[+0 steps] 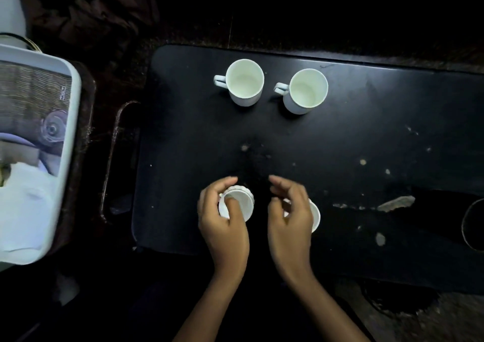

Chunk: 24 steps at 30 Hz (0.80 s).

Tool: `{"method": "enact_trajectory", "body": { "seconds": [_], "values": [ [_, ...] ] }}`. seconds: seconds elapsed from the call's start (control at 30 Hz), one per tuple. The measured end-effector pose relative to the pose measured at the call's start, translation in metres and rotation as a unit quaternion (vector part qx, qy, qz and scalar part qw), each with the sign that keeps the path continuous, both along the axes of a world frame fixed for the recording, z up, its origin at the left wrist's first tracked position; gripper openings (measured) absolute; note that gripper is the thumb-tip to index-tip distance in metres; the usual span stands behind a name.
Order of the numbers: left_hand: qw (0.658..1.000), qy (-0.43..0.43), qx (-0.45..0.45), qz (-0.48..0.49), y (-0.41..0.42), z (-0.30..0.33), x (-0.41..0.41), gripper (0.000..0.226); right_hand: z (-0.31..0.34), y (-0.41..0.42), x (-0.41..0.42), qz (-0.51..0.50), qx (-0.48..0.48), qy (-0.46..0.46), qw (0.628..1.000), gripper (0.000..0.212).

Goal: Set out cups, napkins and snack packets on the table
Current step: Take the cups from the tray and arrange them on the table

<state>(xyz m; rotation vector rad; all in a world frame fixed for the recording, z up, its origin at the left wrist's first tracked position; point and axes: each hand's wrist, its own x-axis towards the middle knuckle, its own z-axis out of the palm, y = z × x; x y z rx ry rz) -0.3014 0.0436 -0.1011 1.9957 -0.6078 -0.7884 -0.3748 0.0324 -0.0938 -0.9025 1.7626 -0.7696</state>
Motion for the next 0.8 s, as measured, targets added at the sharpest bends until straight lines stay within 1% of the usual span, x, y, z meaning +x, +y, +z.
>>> {"method": "enact_trajectory", "body": {
  "seconds": [0.07,0.13,0.27,0.4,0.5,0.8],
  "values": [
    [0.999,-0.043,0.011,0.002,0.017,-0.002,0.001,0.036,0.000,0.013,0.007,0.021,0.019,0.001,1.000,0.045],
    [0.998,-0.056,0.033,0.005,0.030,-0.006,0.002,0.035,-0.002,0.022,0.012,0.043,0.041,0.005,0.998,0.046],
    [0.997,0.004,0.075,0.035,0.040,-0.008,0.002,0.043,-0.005,0.033,0.019,0.084,0.084,0.011,0.993,0.051],
    [0.990,0.080,0.099,0.053,0.043,-0.009,0.002,0.037,-0.007,0.038,0.022,0.092,0.105,0.009,0.990,0.053],
    [0.983,0.129,0.112,0.064,0.045,-0.010,0.003,0.037,-0.006,0.039,0.026,0.093,0.114,-0.001,0.989,0.054],
    [0.985,0.145,0.081,0.049,0.032,-0.015,0.010,0.044,-0.011,0.024,0.034,0.087,0.113,-0.011,0.990,0.058]
  ]
}}
